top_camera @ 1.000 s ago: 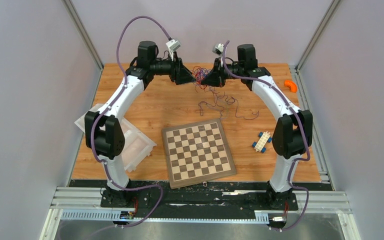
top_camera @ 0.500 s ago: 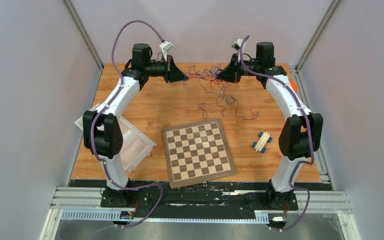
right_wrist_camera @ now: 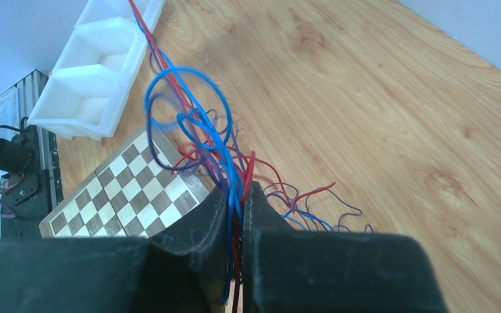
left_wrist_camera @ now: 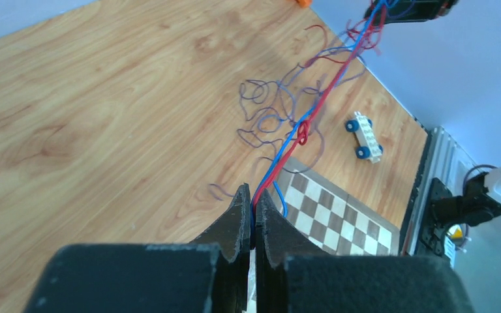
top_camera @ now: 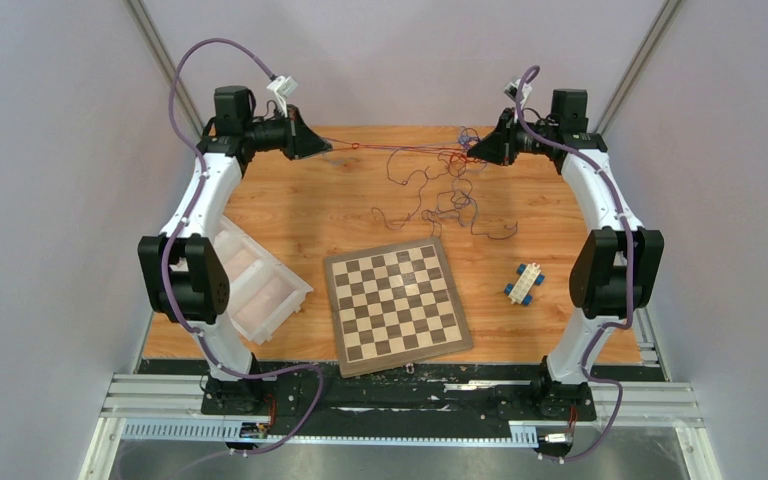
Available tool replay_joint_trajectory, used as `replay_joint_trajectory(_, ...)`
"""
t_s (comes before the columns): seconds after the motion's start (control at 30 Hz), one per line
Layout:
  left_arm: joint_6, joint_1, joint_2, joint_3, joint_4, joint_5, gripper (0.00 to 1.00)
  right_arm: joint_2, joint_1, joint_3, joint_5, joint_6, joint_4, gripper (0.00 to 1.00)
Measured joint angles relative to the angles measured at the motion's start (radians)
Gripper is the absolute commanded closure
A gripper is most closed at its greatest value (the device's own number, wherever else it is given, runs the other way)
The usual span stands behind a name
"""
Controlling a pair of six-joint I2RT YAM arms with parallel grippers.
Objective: Untangle the cables
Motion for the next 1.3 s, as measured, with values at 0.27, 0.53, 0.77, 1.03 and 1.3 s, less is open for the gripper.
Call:
replay_joint_trajectory(0.27, 0.035, 0.129, -0.012, 0.000, -0.033, -0.055, 1.00, -0.004, -0.133, 0.000, 0.045, -0.050, -0.052, 0.97)
replay_joint_trajectory(0.53, 0.089, 0.147, -0.053, -0.019, -0.048, -0.174, 1.00, -0.006, -0.144, 0.000, 0.085, -0.079, -0.071, 0.96)
replay_joint_trajectory(0.77, 0.163, 0.201, -0.049, -0.025, -0.083, -0.365, 1.00, -0.008, -0.171, 0.000, 0.120, -0.088, -0.087, 0.99)
replay_joint_trajectory(1.03, 0.231, 0.209, 0.018, -0.026, -0.118, -0.537, 1.00, -0.008, -0.175, 0.000, 0.133, -0.088, -0.094, 0.99)
replay_joint_trajectory(1.3, 0.308, 0.222, 0.109, -0.024, -0.189, -0.699, 1.00, -0.008, -0.183, 0.053, 0.132, -0.067, -0.108, 1.00)
